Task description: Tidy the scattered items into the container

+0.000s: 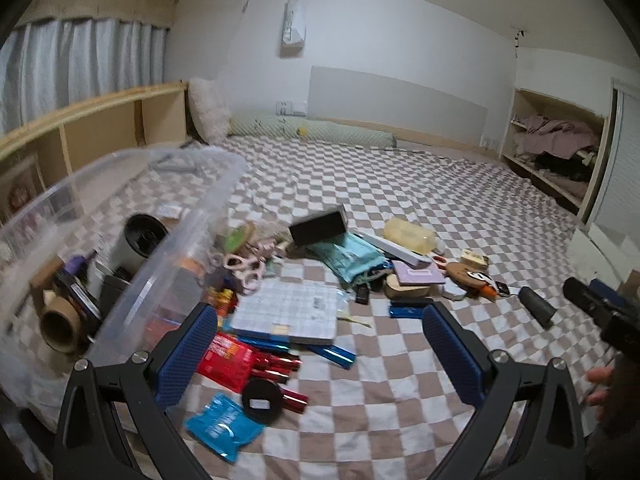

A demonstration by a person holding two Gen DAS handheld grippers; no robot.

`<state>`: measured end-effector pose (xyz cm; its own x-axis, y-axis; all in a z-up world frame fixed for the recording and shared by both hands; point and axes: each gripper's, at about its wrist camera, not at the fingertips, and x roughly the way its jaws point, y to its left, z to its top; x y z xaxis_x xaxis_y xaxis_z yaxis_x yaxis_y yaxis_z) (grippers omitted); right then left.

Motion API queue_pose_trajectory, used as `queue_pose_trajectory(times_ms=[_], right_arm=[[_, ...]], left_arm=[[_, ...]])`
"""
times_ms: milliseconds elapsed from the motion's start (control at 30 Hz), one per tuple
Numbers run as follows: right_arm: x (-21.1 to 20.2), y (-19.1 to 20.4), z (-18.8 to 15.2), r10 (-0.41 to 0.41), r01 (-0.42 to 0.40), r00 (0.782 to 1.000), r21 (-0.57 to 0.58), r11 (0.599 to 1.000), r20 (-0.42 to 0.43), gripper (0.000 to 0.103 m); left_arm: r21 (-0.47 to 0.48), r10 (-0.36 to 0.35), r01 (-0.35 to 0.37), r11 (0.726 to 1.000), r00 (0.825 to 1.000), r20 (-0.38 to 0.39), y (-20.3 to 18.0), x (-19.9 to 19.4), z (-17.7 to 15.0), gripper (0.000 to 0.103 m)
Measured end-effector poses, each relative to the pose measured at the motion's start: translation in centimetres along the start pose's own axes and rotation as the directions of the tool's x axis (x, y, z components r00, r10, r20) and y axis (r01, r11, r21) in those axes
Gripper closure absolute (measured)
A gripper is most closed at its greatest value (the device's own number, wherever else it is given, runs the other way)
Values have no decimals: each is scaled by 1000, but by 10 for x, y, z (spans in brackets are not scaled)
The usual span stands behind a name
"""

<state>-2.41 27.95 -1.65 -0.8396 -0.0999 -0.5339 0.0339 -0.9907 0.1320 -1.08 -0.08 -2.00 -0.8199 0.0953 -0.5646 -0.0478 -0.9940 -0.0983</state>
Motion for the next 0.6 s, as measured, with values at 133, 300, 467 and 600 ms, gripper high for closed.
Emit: queue_pose_trajectory(times_ms=[133,300,467,600], right_arm=[[7,-4,-4,-8,8,1000,13,1000,1,0],[16,-6,-13,18,-18,1000,25,1000,-1,0],[28,-4,-22,34,-33,999,15,999,-28,0],[34,-2,-29,35,-35,998,-1,999,-42,0]], left_arm=[[-1,1,-1,1000,1000,-4,-3,6,-3,0],[-7,13,-12,1000,1000,8,-7,11,-8,0],[5,14,-14,1000,1000,-8,-15,21,-19,0],[84,73,-71,994,997,-20,-29,33,-30,0]])
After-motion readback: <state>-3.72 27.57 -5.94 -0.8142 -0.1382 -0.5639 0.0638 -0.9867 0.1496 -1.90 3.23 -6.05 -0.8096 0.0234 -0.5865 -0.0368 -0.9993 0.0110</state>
